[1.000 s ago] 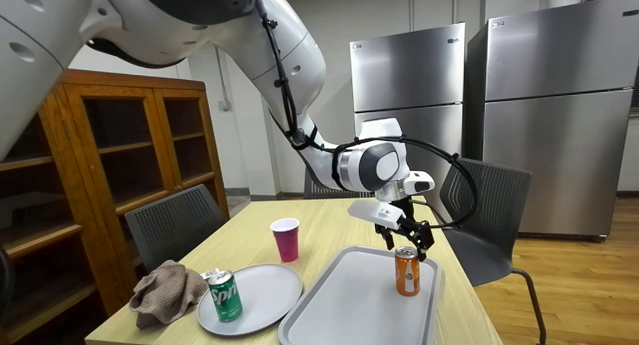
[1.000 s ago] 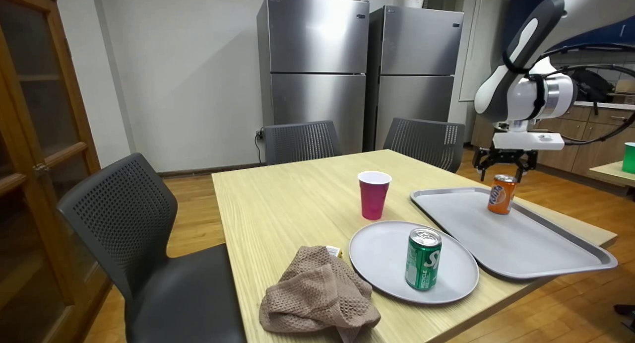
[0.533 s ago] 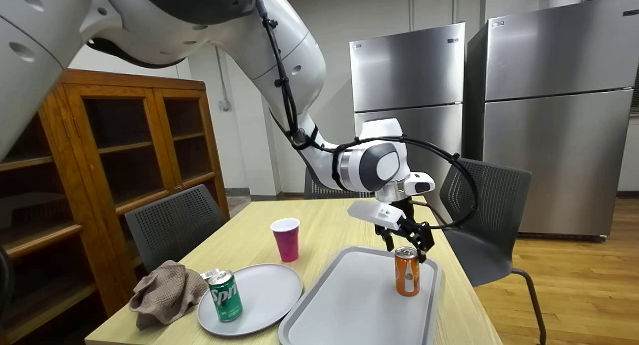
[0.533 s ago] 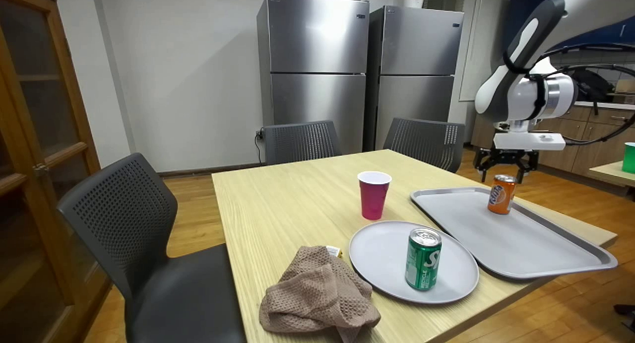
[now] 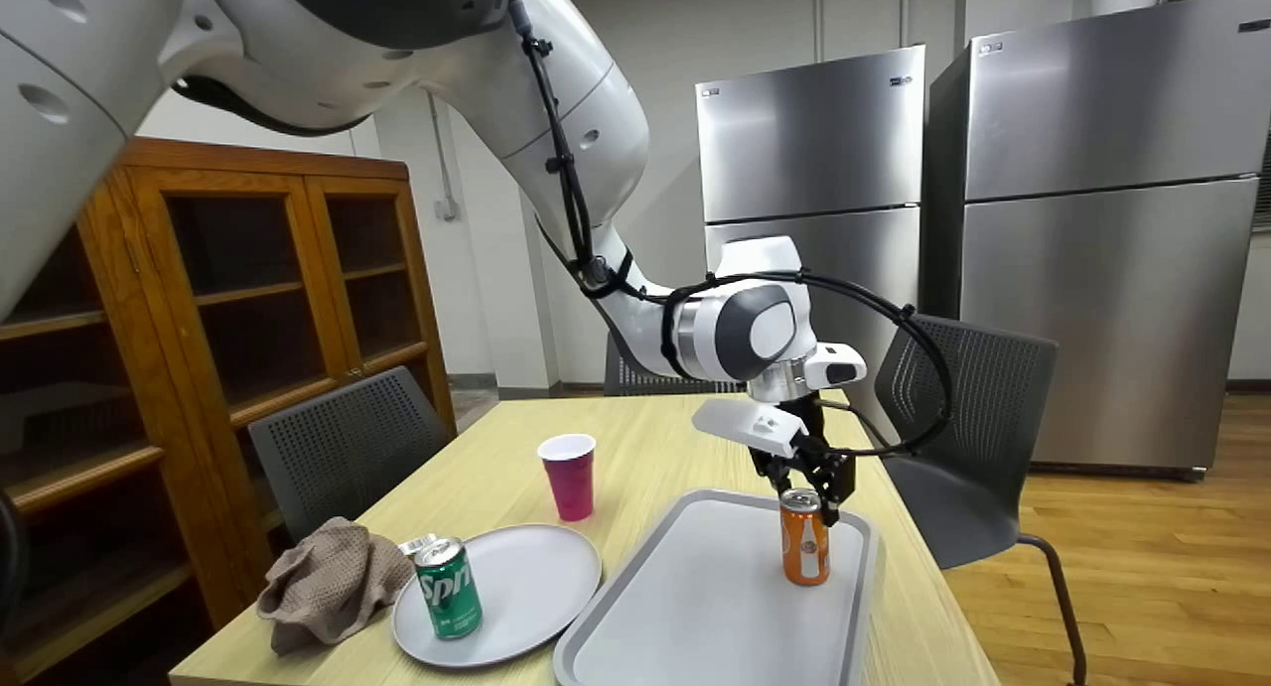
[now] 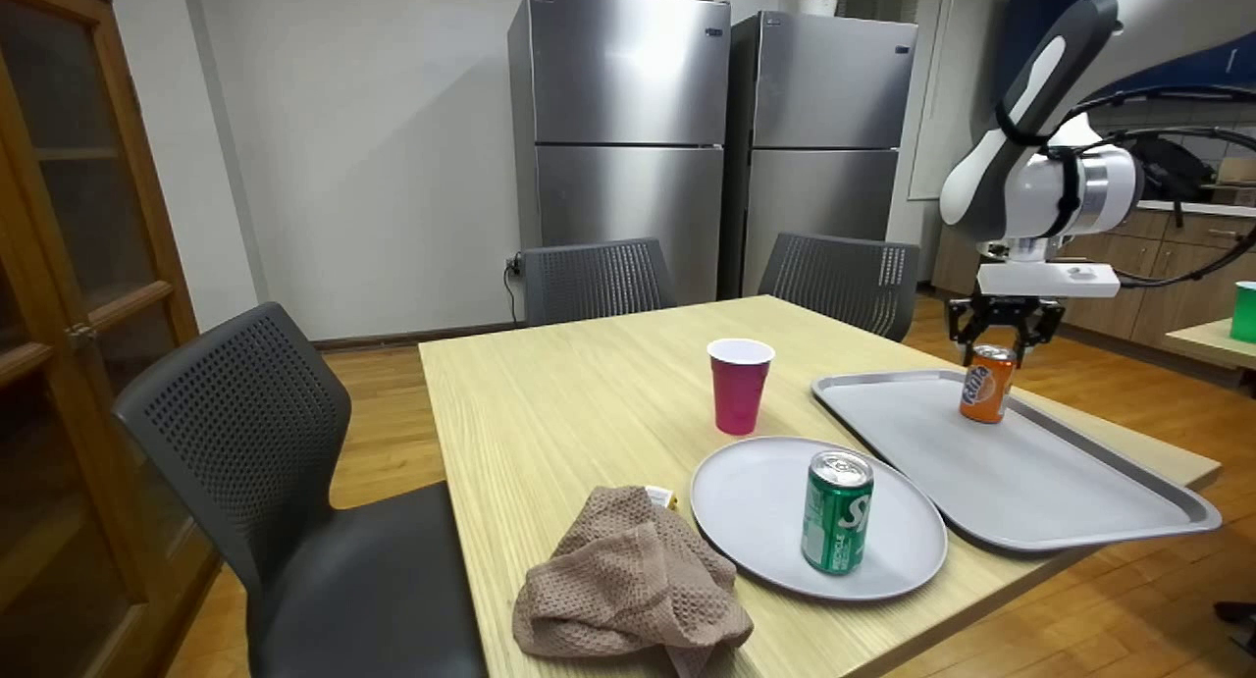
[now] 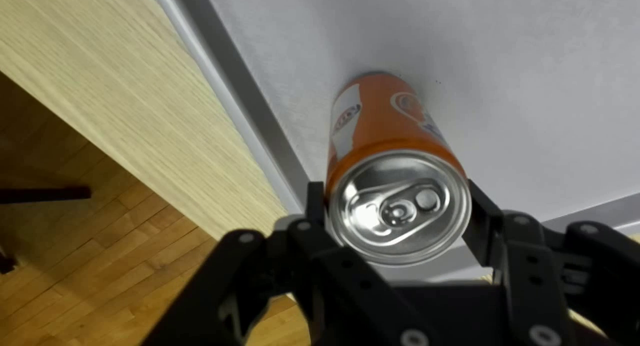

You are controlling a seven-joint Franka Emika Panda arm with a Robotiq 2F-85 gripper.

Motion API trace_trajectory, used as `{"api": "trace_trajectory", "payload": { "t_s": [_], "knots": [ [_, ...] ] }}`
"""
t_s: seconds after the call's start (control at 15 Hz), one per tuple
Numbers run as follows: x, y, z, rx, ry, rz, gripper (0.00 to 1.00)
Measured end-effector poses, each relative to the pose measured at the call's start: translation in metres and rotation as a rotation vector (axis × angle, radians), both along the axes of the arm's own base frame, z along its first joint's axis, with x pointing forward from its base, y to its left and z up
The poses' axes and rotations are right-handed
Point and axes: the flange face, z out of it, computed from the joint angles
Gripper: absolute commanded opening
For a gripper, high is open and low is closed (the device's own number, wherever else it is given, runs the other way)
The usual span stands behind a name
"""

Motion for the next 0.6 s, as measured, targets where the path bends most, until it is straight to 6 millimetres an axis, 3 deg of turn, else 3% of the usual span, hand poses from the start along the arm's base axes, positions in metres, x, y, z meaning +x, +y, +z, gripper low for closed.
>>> {"api": "trace_trajectory", "payload": {
  "t_s": [0.6],
  "knots": [
    [0.0007, 0.0055, 0.0015, 0.006, -0.001, 0.016, 0.38]
  ]
}}
